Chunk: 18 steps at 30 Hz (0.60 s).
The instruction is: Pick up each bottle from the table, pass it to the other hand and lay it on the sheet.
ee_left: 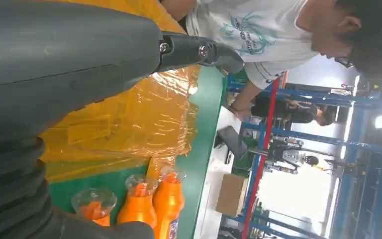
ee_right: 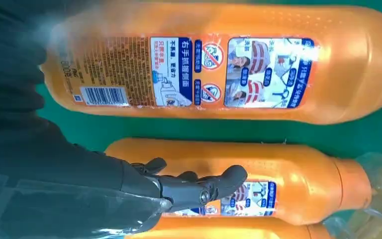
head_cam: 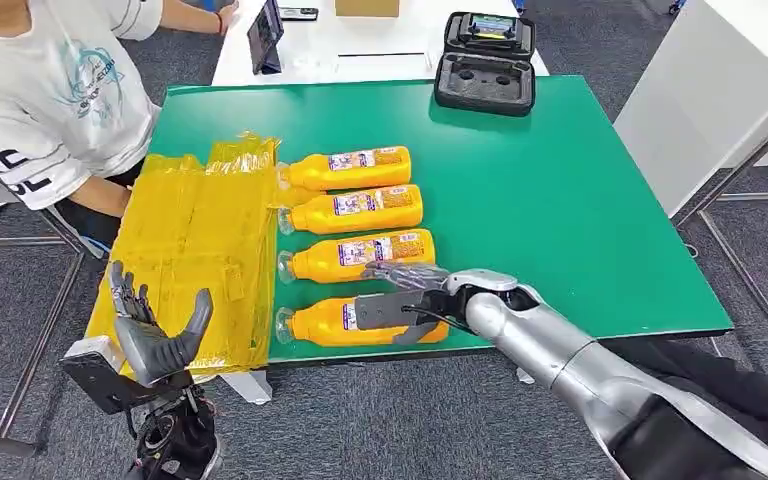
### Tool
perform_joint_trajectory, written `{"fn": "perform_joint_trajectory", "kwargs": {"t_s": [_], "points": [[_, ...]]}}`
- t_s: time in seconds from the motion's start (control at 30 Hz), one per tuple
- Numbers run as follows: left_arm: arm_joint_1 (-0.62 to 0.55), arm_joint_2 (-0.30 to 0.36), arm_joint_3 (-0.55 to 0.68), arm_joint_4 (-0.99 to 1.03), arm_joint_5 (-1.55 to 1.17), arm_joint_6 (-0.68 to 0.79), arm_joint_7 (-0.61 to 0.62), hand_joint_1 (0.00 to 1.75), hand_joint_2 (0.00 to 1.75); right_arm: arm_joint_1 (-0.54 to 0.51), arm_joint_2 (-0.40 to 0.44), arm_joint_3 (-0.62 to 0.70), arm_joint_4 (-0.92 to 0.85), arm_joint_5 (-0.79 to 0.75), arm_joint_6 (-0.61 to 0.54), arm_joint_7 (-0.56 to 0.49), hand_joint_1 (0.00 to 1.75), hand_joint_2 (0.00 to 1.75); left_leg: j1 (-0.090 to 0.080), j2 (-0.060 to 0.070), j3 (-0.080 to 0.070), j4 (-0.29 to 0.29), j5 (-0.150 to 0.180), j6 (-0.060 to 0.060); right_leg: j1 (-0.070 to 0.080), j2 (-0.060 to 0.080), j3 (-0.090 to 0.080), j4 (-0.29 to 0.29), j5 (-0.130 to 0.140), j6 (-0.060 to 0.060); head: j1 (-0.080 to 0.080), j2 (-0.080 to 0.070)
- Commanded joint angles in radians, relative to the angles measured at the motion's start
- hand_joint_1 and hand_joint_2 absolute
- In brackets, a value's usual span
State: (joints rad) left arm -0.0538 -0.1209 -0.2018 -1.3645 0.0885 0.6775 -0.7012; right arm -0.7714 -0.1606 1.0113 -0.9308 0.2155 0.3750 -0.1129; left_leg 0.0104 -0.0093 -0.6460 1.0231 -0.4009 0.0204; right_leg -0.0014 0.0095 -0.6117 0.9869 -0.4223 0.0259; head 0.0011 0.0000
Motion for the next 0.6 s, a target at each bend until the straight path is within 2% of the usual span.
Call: {"fn": "perform_joint_trajectory", "kwargs": {"t_s": [0.03,0.53,0.6], "points": [[-0.008,0.006,0.022,0.016,0.003,-0.003,0.003,0.0,1.75,-0.056,0.003,0.07,0.052,0.002,-0.001,0.003,0.0,1.75,-0.001,0.002,0.004,-0.001,-0.002,0.0,0.0,0.0,0.003,0.0,-0.001,0.0,0.0,0.0],[-0.029,-0.005,0.016,0.054,0.014,-0.02,0.003,0.0,1.75,-0.022,-0.013,0.102,0.078,0.036,-0.028,0.009,0.0,1.75,0.0,0.0,0.006,-0.001,-0.002,-0.001,0.0,-0.001,0.006,-0.001,-0.002,0.0,0.0,0.0],[-0.034,-0.005,0.015,0.06,0.016,-0.024,0.003,0.0,1.75,-0.029,-0.024,0.118,0.086,0.047,-0.003,0.008,0.0,1.75,0.0,0.0,0.006,-0.002,-0.002,-0.001,0.0,-0.002,0.006,-0.001,-0.002,0.0,0.0,0.0]]}}
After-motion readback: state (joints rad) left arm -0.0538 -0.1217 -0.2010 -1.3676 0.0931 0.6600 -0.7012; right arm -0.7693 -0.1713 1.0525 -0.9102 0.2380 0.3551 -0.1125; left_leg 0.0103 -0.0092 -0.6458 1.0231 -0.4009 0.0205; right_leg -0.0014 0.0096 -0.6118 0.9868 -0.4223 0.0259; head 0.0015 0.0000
